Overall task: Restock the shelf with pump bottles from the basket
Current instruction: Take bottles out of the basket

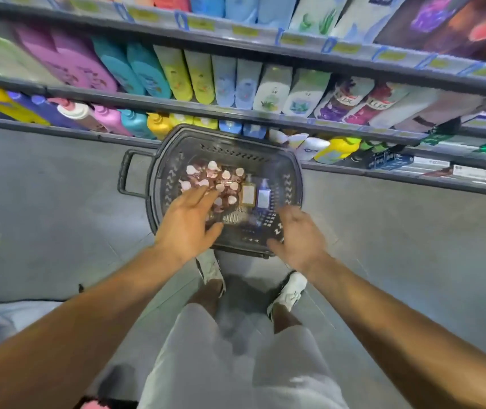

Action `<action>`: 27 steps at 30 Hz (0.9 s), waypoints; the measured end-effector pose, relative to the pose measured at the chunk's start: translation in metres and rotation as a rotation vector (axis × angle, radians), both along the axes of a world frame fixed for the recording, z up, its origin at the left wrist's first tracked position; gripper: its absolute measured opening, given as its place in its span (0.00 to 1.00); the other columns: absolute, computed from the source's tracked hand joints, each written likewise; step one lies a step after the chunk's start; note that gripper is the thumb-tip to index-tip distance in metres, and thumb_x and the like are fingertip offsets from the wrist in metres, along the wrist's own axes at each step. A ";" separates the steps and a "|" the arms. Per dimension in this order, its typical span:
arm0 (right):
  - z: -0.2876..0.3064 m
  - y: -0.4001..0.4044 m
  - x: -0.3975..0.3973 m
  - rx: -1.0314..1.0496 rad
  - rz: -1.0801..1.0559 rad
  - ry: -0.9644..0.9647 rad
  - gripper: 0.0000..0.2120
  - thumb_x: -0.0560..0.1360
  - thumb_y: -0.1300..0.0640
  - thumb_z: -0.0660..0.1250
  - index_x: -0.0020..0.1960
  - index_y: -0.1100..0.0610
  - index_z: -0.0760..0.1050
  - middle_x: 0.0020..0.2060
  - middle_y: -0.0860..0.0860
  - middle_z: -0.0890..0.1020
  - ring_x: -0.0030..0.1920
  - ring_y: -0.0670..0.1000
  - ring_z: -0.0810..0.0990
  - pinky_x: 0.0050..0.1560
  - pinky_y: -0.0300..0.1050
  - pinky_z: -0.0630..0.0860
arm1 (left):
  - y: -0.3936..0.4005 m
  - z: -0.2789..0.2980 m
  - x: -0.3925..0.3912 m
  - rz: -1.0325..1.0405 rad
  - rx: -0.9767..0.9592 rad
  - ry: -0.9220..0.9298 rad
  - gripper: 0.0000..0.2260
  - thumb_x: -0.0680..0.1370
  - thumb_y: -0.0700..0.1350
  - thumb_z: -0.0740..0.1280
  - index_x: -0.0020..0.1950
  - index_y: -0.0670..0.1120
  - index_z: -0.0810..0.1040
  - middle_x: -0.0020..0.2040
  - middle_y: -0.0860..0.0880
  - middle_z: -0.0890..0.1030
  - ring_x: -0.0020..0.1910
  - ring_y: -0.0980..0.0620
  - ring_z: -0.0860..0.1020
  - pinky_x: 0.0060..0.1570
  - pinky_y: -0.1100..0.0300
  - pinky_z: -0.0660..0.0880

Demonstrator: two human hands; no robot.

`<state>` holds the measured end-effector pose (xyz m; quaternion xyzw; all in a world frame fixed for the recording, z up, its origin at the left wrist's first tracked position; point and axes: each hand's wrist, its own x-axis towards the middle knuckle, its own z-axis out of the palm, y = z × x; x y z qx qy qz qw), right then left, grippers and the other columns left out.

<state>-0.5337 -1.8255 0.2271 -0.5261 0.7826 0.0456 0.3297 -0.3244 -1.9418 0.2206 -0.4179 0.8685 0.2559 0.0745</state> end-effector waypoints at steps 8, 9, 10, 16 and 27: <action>-0.145 -0.031 0.013 0.144 -0.150 -0.071 0.30 0.74 0.49 0.69 0.72 0.53 0.63 0.66 0.53 0.71 0.65 0.56 0.71 0.62 0.49 0.72 | -0.029 -0.130 0.005 0.008 0.099 -0.007 0.28 0.74 0.52 0.66 0.72 0.43 0.72 0.71 0.40 0.72 0.68 0.40 0.72 0.72 0.47 0.64; -0.166 -0.034 0.010 0.174 -0.153 -0.079 0.31 0.74 0.49 0.68 0.73 0.52 0.62 0.67 0.53 0.70 0.66 0.56 0.71 0.62 0.50 0.72 | -0.029 -0.150 0.003 -0.004 0.102 -0.011 0.28 0.72 0.52 0.67 0.70 0.41 0.74 0.68 0.38 0.75 0.66 0.39 0.75 0.70 0.47 0.67; -0.188 -0.037 0.007 0.196 -0.154 -0.084 0.31 0.74 0.49 0.68 0.73 0.52 0.61 0.68 0.53 0.69 0.66 0.56 0.71 0.63 0.50 0.71 | -0.029 -0.169 0.000 -0.006 0.111 -0.025 0.28 0.72 0.51 0.68 0.69 0.41 0.74 0.67 0.38 0.76 0.65 0.39 0.75 0.69 0.47 0.68; -0.326 -0.058 -0.011 0.234 -0.191 -0.102 0.28 0.74 0.49 0.68 0.71 0.52 0.65 0.66 0.53 0.72 0.63 0.56 0.73 0.59 0.49 0.73 | -0.035 -0.289 -0.019 0.033 0.182 -0.111 0.31 0.77 0.56 0.66 0.78 0.49 0.61 0.77 0.46 0.62 0.76 0.46 0.59 0.75 0.52 0.55; -0.522 -0.142 -0.040 0.155 -0.436 -0.213 0.26 0.75 0.49 0.69 0.70 0.55 0.69 0.63 0.55 0.77 0.61 0.56 0.78 0.57 0.43 0.73 | -0.078 -0.408 -0.034 0.041 0.063 -0.084 0.29 0.74 0.52 0.69 0.74 0.45 0.68 0.72 0.42 0.71 0.71 0.39 0.67 0.70 0.43 0.66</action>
